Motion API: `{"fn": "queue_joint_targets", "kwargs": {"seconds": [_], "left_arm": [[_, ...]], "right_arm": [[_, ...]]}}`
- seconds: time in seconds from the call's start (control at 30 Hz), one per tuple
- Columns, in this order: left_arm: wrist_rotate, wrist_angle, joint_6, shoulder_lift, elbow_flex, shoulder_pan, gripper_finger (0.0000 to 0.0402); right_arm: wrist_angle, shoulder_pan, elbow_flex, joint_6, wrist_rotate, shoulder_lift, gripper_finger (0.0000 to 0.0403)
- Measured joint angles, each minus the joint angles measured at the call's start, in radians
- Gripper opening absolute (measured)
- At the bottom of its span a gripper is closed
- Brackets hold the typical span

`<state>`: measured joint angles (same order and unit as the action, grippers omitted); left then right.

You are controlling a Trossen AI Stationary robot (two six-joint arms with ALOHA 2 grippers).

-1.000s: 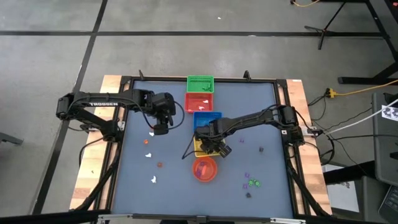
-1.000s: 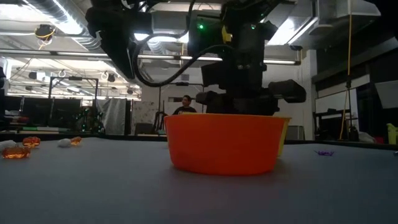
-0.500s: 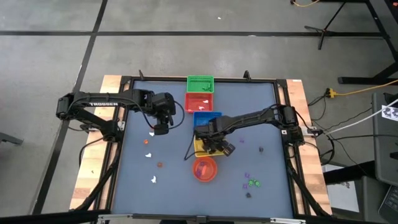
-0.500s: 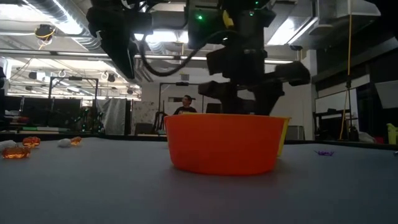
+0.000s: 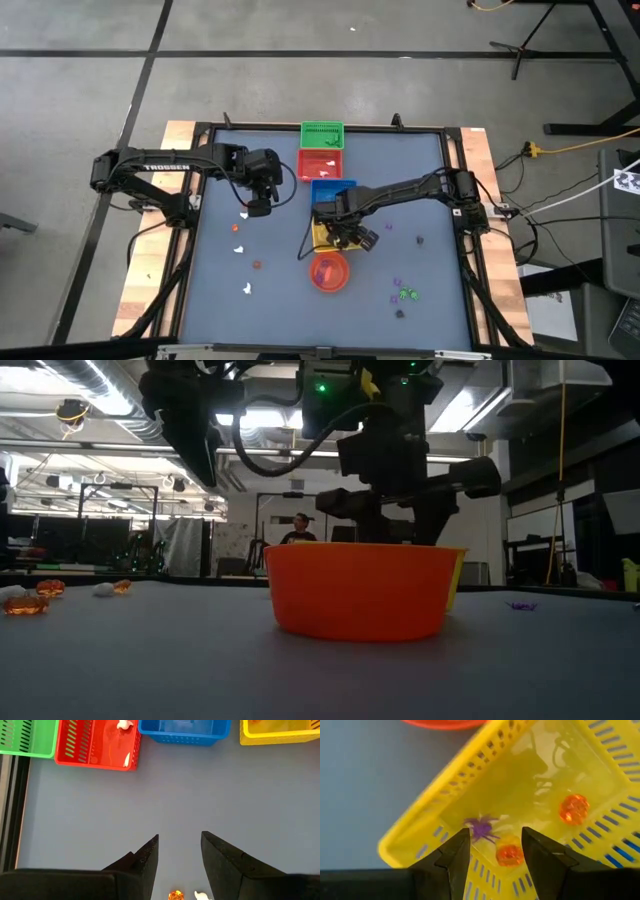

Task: Sort Halloween decoration
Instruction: Put the purple spider toy into the orange bin

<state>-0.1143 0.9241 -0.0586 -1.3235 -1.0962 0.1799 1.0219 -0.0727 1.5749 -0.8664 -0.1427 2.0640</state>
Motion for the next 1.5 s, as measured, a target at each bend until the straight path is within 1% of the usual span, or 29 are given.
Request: {"fn": "queue_joint_targets", "kwargs": {"seconds": [0.13,0.33,0.53,0.87,1.03,1.2,1.5], "left_arm": [[0.000,0.000,0.000,0.000,0.000,0.000,0.0132],[0.000,0.000,0.000,0.000,0.000,0.000,0.0132],[0.000,0.000,0.000,0.000,0.000,0.000,0.0132],[0.000,0.000,-0.001,0.000,0.000,0.000,0.0132],[0.000,0.000,-0.001,0.000,0.000,0.000,0.0132],[0.000,0.000,-0.001,0.000,0.000,0.000,0.0132],[0.000,0.000,-0.001,0.000,0.000,0.000,0.0132]], "right_arm": [[0.000,0.000,0.000,-0.004,-0.051,0.000,0.0177],[-0.001,-0.015,0.000,-0.033,-0.053,0.000,0.0177],[-0.003,-0.026,0.000,-0.060,-0.024,0.000,0.0177],[-0.002,-0.026,0.000,-0.062,-0.023,0.000,0.0177],[-0.034,-0.026,-0.041,-0.063,-0.022,0.001,0.0177],[-0.038,-0.026,-0.076,-0.078,0.030,0.001,0.0177],[-0.102,-0.026,-0.110,-0.084,0.065,0.001,0.0177]]}}
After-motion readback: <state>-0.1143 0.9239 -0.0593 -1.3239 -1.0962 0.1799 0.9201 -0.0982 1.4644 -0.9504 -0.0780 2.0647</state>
